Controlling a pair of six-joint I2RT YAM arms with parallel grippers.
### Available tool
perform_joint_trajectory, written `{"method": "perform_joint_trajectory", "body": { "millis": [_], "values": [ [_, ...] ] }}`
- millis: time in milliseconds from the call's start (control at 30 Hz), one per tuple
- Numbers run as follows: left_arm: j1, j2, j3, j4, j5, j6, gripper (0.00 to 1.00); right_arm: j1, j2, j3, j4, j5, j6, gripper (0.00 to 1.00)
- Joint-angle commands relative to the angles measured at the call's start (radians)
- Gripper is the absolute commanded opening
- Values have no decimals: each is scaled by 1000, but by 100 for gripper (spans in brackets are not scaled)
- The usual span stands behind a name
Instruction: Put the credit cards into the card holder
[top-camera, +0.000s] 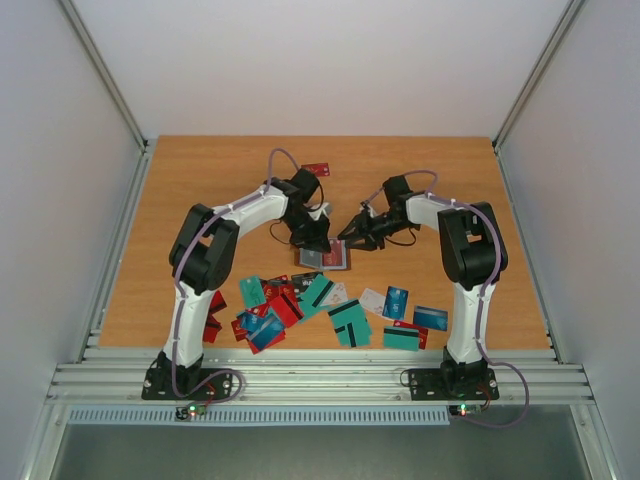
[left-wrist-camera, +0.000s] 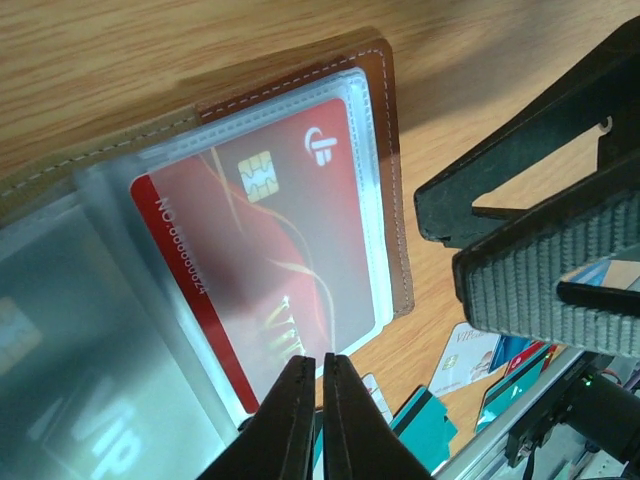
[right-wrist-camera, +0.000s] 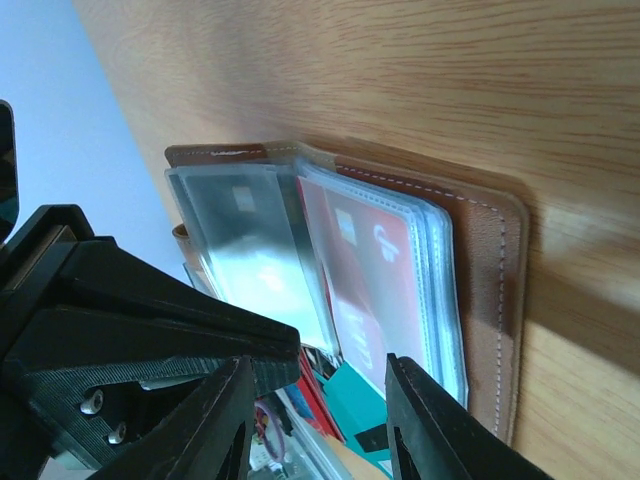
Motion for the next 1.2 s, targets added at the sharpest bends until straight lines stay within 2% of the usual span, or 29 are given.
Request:
{"method": "perform_joint_trajectory", "body": {
  "millis": [0,333,1167],
  "values": [
    [-1,22,-6,14,-6,20,6,14,10,13,1,-30,-4,38],
    [-1,41,14,-24,-59,49,0,22,49,35,-42,-17,-59,38],
    [5,99,14,-36,-58,97,0,24,62,54,-131,63,-135,41]
  ]
}}
